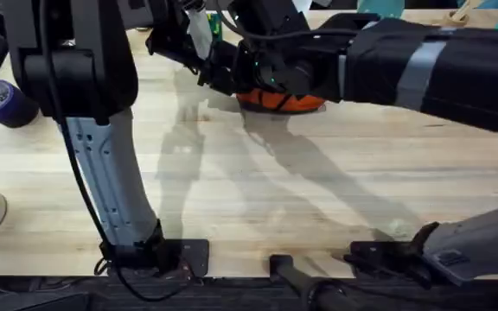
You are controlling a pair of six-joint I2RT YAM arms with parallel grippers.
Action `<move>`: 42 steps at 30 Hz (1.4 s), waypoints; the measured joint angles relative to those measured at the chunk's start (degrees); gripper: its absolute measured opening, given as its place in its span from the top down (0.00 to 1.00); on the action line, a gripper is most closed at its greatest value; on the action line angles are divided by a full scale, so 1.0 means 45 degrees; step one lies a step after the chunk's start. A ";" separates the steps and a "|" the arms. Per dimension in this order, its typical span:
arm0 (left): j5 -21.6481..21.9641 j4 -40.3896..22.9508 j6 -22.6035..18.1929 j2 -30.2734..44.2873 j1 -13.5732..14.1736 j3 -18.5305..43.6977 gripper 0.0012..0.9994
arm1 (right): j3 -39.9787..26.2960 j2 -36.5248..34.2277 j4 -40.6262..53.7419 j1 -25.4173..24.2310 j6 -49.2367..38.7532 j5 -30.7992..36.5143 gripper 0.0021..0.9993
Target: Unzip the bag, pick up the pens from the table one at a time and place them inside, then zip the bag closed.
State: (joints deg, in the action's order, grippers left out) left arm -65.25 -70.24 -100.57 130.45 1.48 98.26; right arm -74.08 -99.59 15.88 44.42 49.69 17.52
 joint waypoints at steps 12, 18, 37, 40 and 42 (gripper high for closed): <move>0.0024 0.0024 0.0023 0.0000 0.0015 0.0000 0.96 | 0.0000 0.0000 0.0068 -0.0034 -0.0448 0.0000 0.97; 0.0024 0.0029 0.0023 0.0000 0.0015 0.0000 0.96 | 0.0000 0.0000 0.0149 -0.0084 -0.1165 0.0000 0.97; -0.0029 0.0092 0.0023 0.0000 0.0049 0.0000 0.96 | -0.0073 0.0563 0.2152 -0.1691 -0.1642 -0.0695 0.97; -0.0063 0.0092 0.0023 0.0000 0.0077 0.0000 0.96 | -0.0073 0.0641 0.2259 -0.1903 -0.1772 -0.0811 0.97; -0.0129 0.0092 0.0025 0.0000 0.0097 0.0000 0.96 | -0.0073 0.0665 0.2305 -0.2021 -0.1836 -0.0879 0.97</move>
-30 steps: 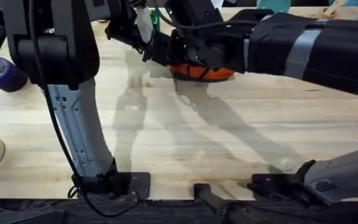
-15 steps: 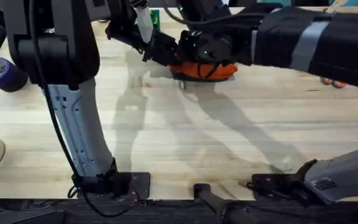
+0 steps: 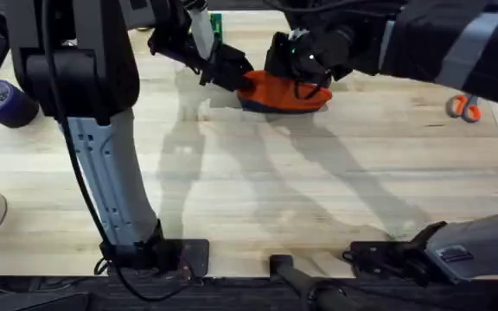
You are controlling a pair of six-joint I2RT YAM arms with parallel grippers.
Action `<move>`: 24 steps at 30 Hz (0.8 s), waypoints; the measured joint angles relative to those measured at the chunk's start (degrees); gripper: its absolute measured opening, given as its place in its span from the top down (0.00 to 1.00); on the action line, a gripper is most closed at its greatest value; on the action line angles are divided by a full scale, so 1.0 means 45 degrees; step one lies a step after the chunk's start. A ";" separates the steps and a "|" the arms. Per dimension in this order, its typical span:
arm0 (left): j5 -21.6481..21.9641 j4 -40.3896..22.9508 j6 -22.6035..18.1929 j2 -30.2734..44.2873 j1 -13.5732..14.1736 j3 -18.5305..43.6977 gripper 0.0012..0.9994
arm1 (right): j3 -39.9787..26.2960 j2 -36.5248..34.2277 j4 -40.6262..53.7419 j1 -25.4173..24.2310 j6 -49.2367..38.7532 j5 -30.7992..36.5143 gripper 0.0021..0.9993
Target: Unzip the bag, pick up the pens from the table one at a time and place them inside, then zip the bag closed.
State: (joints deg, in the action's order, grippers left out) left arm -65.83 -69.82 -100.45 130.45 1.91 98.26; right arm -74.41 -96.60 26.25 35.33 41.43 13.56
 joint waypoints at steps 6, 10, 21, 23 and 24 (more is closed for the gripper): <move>-0.0031 0.0005 0.0000 0.0000 0.0019 0.0000 0.96 | 0.0000 0.0099 0.0321 -0.0381 -0.0140 -0.0109 0.97; 0.0017 0.0019 -0.0003 0.0000 0.0019 0.0000 0.96 | 0.0000 0.0159 0.0580 -0.0818 -0.0180 -0.0076 0.97; -0.0173 0.0005 -0.0003 0.0000 0.0058 0.0000 0.96 | 0.0000 0.0623 0.1239 -0.1526 -0.0465 -0.0312 0.97; -0.0159 -0.0005 -0.0002 0.0000 0.0068 0.0000 0.96 | 0.0000 0.0688 0.1521 -0.1706 -0.0504 -0.0305 0.97; -0.0138 -0.0010 -0.0002 0.0000 0.0068 0.0000 0.96 | 0.0000 0.0724 0.1647 -0.1824 -0.0510 -0.0296 0.97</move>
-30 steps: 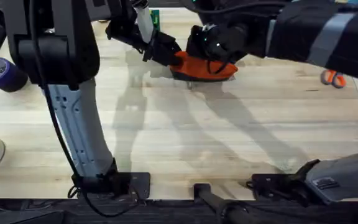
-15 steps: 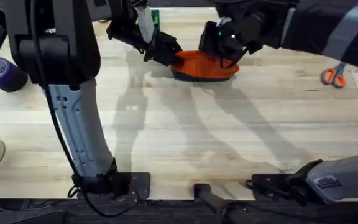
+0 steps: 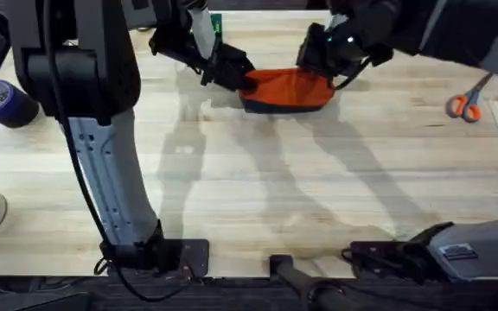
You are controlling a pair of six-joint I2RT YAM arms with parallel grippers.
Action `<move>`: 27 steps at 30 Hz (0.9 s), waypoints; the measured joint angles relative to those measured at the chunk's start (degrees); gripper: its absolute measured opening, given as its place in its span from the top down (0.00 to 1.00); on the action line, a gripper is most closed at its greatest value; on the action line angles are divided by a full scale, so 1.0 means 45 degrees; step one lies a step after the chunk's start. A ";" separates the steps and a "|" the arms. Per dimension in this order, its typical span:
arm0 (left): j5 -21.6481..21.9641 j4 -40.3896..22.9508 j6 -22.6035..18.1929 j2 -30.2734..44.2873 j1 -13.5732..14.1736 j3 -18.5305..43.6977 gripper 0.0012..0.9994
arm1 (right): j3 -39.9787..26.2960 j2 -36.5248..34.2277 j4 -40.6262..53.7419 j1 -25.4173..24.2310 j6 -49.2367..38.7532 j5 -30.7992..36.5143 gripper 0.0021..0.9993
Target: Unzip the bag, pick up the pens from the table one at a time and place them inside, then zip the bag closed.
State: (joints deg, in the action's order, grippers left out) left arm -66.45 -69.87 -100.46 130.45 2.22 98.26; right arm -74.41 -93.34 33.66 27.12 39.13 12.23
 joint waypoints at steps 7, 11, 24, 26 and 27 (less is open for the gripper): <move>0.0054 -0.0092 0.0004 0.0000 0.0000 0.0000 0.96 | 0.0000 0.0121 0.0541 -0.0691 -0.0044 0.0087 0.97; 0.0067 -0.0097 0.0001 0.0000 0.0000 0.0000 0.96 | 0.0000 0.0158 0.0786 -0.1001 -0.0113 0.0095 0.97; 0.0055 -0.0092 0.0002 0.0000 0.0084 0.0000 0.96 | 0.0000 0.0182 0.1984 -0.2270 -0.0417 -0.0172 0.97; 0.0053 -0.0092 -0.0001 0.0000 0.0133 0.0000 0.96 | 0.0000 0.0180 0.2136 -0.2443 -0.0424 -0.0283 0.97; 0.0053 -0.0092 -0.0001 0.0000 0.0158 0.0000 0.96 | 0.0000 0.0180 0.2203 -0.2526 -0.0427 -0.0329 0.97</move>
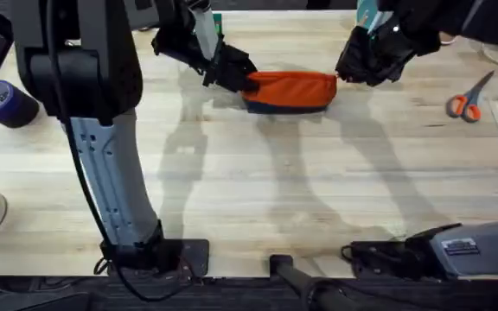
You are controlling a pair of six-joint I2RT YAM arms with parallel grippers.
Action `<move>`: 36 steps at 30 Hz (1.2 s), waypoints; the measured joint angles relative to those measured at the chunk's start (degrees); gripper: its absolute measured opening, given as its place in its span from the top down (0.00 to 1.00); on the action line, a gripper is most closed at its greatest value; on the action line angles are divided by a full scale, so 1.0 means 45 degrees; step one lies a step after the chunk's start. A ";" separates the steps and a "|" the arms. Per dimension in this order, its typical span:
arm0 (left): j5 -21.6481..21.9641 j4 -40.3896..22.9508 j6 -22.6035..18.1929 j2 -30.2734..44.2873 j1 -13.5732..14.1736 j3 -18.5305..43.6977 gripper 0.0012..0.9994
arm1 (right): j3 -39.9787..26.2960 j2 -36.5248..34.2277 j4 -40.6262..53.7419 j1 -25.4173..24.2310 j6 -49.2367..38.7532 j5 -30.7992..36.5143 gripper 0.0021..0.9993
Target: Unzip the bag, pick up the pens from the table one at a time and place them inside, then zip the bag closed.
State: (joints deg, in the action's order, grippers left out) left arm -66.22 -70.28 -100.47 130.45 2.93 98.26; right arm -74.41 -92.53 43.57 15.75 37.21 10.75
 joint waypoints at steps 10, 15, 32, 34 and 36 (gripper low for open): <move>-0.0049 0.0000 0.0000 0.0000 0.0133 0.0000 0.96 | 0.0094 -0.0091 0.0205 -0.0687 -0.0006 -0.0438 0.97; -0.0035 0.0000 0.0000 0.0000 0.0130 0.0000 0.96 | 0.0264 -0.0262 0.0189 -0.0933 -0.0006 -0.0484 0.97; -0.0029 0.0000 0.0000 0.0000 0.0138 0.0000 0.96 | 0.3310 -0.0235 -0.2992 -0.1112 0.0641 0.0058 0.97; -0.0025 -0.0001 0.0000 0.0000 0.0138 0.0000 0.96 | 0.3821 -0.0187 -0.3533 -0.1114 0.0921 0.0081 0.97; -0.0033 0.0000 0.0000 0.0000 0.0143 0.0000 0.96 | 0.4271 -0.0129 -0.4047 -0.1114 0.1220 0.0081 0.97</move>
State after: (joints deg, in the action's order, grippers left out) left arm -66.37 -70.28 -100.47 130.45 3.57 98.26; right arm -55.19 -93.11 25.36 10.74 42.70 11.11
